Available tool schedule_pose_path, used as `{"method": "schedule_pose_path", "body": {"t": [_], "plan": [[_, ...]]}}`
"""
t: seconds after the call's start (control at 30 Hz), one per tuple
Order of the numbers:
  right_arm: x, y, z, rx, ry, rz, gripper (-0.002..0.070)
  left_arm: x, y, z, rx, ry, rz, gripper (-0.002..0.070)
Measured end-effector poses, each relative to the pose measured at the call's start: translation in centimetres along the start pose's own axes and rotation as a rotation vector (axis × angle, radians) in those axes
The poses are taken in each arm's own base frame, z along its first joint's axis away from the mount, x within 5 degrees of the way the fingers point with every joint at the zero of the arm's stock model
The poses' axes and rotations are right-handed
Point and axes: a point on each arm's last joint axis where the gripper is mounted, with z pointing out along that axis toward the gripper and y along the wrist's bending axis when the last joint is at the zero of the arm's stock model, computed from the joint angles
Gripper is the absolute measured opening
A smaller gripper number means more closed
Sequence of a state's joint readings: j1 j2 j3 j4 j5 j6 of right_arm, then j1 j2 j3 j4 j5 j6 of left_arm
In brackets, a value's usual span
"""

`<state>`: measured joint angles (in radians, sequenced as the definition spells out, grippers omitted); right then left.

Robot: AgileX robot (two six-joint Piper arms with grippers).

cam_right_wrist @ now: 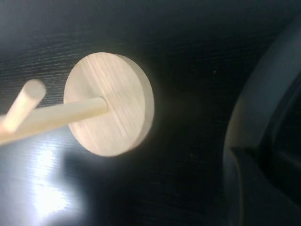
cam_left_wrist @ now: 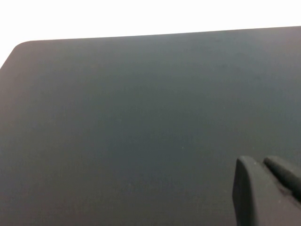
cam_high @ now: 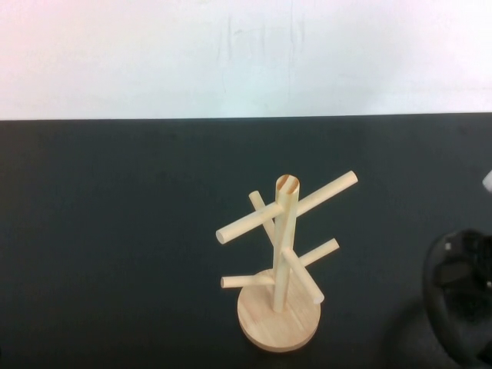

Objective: Take out the headphones from the headphone stand
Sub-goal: Place the headphones on the table

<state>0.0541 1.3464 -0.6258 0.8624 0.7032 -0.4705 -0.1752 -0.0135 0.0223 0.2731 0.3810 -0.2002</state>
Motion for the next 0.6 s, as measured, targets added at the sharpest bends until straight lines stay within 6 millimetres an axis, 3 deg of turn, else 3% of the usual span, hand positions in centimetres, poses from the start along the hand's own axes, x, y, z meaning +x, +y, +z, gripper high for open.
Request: {"method": "schedule_pose_path", "body": {"t": [0.07,0.2,0.3,0.4,0.6], "plan": [[-0.3,-0.1,0.9,-0.019,0.001,0.021,0.0135,0.0,0.0,0.0,0.000,0.000,0.000,0.0002],[-0.9,0.2,1.3,-0.069,-0.045,0.010,0.0354,0.0,0.0,0.0,0.000,0.000,0.000,0.0002],[-1.0,0.7,0.7,-0.101,-0.088,-0.067,0.0419,0.0,0.0,0.0,0.000,0.000,0.000,0.0002],[-0.7,1.8,-0.6,-0.141,-0.119,-0.167,0.0371,0.0,0.0,0.0,0.000,0.000,0.000,0.0002],[1.3,6.0,-6.9,-0.288,-0.242,-0.453,0.0058,0.0,0.0,0.0,0.000,0.000,0.000,0.0002]]}}
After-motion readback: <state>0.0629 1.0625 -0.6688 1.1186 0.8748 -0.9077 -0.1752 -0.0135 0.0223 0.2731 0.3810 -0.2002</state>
